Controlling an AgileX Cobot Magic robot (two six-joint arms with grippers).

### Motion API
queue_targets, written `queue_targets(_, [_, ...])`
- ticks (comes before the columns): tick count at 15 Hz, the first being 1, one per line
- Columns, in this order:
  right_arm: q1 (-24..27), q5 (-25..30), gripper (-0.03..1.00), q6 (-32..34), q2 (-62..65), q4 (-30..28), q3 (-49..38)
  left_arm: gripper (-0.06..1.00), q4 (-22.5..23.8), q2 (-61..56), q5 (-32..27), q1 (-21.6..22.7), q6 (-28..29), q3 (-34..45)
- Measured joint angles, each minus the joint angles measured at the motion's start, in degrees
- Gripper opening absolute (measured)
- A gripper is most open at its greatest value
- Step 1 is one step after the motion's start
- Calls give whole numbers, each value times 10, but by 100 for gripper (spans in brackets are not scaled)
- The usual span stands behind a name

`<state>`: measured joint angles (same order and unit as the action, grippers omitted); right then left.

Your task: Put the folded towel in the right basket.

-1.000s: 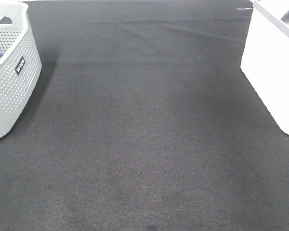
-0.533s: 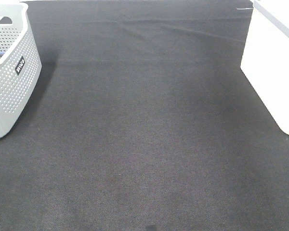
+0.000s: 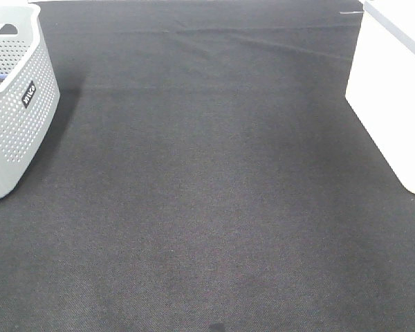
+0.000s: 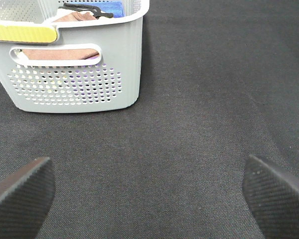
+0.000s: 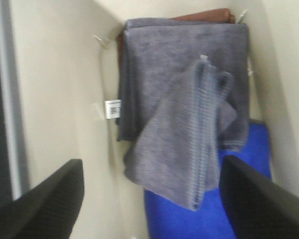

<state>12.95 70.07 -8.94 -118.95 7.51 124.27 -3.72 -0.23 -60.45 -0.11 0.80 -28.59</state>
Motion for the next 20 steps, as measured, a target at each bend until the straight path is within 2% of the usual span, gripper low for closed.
queue_targets(3, [-12,-1,72,1,42,45,-2,97,0,0,0,0,0,0])
queue_targets(6, [-70,-1,72,11,87,25,-32,97,0,0,0,0,0,0])
queue_targets(9, [-147,-1,72,31,154,1,-113,97,0,0,0,0,0,0])
queue_targets(11, [-182,-1,72,42,210,-7,-183,97,0,0,0,0,0,0])
queue_targets(12, [-182,-1,72,42,210,-7,-183,97,0,0,0,0,0,0])
queue_targets(14, [-194,-2,72,58,270,-6,-270,97,0,0,0,0,0,0])
queue_targets(15, [-194,-2,72,72,346,-11,-367,97,0,0,0,0,0,0])
queue_targets(17, [-194,-2,72,74,432,-13,-465,97,0,0,0,0,0,0])
queue_targets(19, [-194,-2,72,74,520,-13,-558,97,0,0,0,0,0,0])
queue_targets(20, [-194,-2,72,74,520,-13,-558,97,0,0,0,0,0,0])
